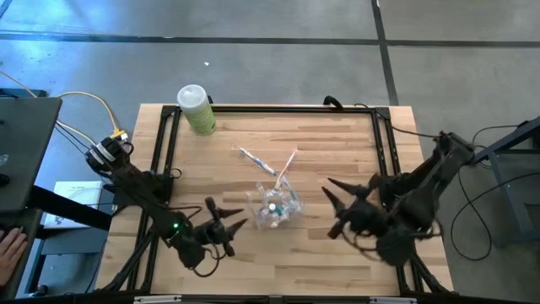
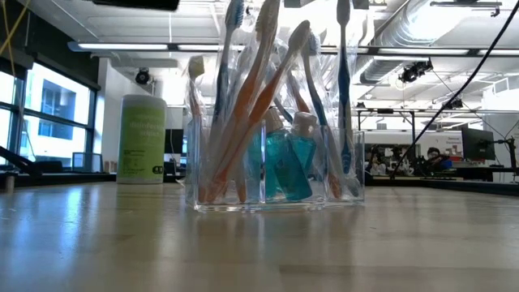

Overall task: Pick & Place toothbrushing station
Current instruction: Put the blue toothbrush into the transparent organizer

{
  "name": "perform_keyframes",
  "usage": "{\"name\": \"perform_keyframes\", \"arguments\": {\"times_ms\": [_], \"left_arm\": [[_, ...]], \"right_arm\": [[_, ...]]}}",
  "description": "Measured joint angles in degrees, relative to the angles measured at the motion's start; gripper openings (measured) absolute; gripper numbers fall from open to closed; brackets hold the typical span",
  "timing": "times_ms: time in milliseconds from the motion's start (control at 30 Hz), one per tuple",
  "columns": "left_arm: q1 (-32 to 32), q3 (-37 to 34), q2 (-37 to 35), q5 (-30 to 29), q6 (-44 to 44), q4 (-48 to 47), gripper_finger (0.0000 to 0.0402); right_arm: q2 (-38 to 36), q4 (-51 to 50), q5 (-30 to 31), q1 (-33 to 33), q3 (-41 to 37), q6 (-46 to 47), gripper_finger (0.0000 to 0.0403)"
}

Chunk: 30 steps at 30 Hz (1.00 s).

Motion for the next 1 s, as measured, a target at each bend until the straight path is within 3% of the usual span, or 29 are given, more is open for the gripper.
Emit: {"name": "perform_keyframes", "arguments": {"times_ms": [133, 200, 267, 367, 633, 800, 900, 1000], "left_arm": [[-1.41, 0.00, -0.05, -11.04, 1.22, 0.73, 0.0145], [-1.35, 0.00, -0.62, -13.20, 1.87, 1.14, 0.0145], [-0.88, 0.00, -1.60, -12.62, 2.03, 1.17, 0.0145], [0.11, 0.00, -3.90, -11.02, 0.85, 1.18, 0.0145], [1.72, 0.00, -15.53, -10.20, 2.51, -0.76, 0.0145], [3.57, 0.04, -24.66, -8.78, -1.80, -12.42, 0.0145], [5.86, 0.04, -29.65, -3.80, -10.26, -22.18, 0.0145], [10.30, 0.04, -33.66, 5.03, -17.78, -31.31, 0.0145]], "right_arm": [[-6.38, -20.58, -17.14, -0.42, 0.00, 20.70, 0.0107], [-8.47, -29.87, -23.43, -1.80, 0.00, 30.83, 0.0107], [-9.15, -37.36, -24.05, -3.06, -0.59, 40.33, 0.0107], [-8.89, -43.74, -21.00, -4.15, -2.71, 47.59, 0.0107], [-8.94, -45.41, -23.48, -9.65, -5.14, 50.70, 0.0107], [-8.95, -46.24, -29.43, -16.56, -5.28, 50.29, 0.0107], [-8.95, -46.32, -28.27, -21.53, -6.14, 48.68, 0.0107], [-8.95, -46.27, -28.54, -26.32, -6.99, 47.23, 0.0110]]}}
